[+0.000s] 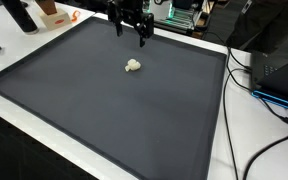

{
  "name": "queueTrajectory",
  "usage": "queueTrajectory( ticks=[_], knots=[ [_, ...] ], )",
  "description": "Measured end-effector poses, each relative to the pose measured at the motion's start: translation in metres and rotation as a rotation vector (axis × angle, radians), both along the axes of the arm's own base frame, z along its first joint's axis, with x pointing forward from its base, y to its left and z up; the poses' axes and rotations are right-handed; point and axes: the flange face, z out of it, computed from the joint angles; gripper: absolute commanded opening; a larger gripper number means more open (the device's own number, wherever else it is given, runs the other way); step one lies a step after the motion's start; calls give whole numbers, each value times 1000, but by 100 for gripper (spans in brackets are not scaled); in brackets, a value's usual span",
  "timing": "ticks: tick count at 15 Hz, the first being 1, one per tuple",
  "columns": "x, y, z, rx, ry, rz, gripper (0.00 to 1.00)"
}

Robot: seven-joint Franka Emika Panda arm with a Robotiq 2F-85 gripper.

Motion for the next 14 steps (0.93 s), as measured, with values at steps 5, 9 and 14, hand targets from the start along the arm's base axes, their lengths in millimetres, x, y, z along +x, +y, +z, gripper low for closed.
queueTrajectory(
  ticks=[5, 9, 14],
  knots=[
    [0, 0, -2, 0, 2, 0, 100],
    [-1, 0, -38, -8, 64, 0, 100],
    [-3, -1, -85, -7, 125, -7, 100]
  ],
)
